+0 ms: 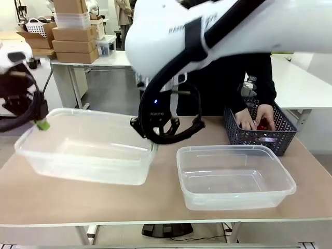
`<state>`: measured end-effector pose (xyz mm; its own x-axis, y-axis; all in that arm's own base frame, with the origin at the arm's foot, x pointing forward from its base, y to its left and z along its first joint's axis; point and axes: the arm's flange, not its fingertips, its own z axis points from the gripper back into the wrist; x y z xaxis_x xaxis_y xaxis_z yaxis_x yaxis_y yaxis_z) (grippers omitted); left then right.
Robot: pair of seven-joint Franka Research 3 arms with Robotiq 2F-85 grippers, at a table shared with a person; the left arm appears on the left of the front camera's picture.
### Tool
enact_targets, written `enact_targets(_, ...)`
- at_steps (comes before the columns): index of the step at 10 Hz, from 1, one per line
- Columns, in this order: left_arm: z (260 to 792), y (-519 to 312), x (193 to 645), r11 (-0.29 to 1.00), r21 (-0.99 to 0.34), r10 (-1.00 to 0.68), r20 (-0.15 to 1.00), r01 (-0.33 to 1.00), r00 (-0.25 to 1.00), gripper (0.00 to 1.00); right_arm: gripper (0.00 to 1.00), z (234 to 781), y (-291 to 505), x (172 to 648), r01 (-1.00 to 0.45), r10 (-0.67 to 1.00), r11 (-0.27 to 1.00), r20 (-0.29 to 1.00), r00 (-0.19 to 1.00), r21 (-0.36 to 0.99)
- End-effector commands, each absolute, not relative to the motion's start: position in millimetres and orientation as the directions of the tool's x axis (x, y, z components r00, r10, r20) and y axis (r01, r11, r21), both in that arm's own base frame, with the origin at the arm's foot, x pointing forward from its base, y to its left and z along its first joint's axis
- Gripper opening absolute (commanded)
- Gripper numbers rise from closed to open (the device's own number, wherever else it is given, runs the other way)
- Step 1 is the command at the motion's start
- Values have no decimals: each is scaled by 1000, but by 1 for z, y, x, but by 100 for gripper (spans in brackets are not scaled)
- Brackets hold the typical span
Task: Sort the waste into each basket.
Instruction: Pick up the Organizing box on the left side of the table and lift it.
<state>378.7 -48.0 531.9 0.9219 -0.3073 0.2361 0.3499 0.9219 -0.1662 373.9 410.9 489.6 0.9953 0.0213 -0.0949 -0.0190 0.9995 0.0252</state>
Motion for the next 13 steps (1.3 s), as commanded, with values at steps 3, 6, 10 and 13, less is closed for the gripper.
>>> enact_targets(3, 514, -32, 374, 925, -165, -305, 210, 341, 929, 0, 0, 478, 426, 372, 10, -8, 1000, -83, 996, 18)
enact_targets(6, 516, -58, 384, 980, -186, -46, 150, 74, 988, 10, 6, 483, 394, 385, -19, 20, 1000, -74, 997, 11)
enact_targets(10, 523, -143, 401, 954, -276, 165, 168, -115, 972, 10, 6, 501, 309, 386, -76, 73, 992, -26, 997, -105)
enact_targets(13, 521, -203, 400, 971, -237, 60, 249, 1, 967, 10, 6, 509, 252, 366, 21, -23, 997, -27, 999, -74)
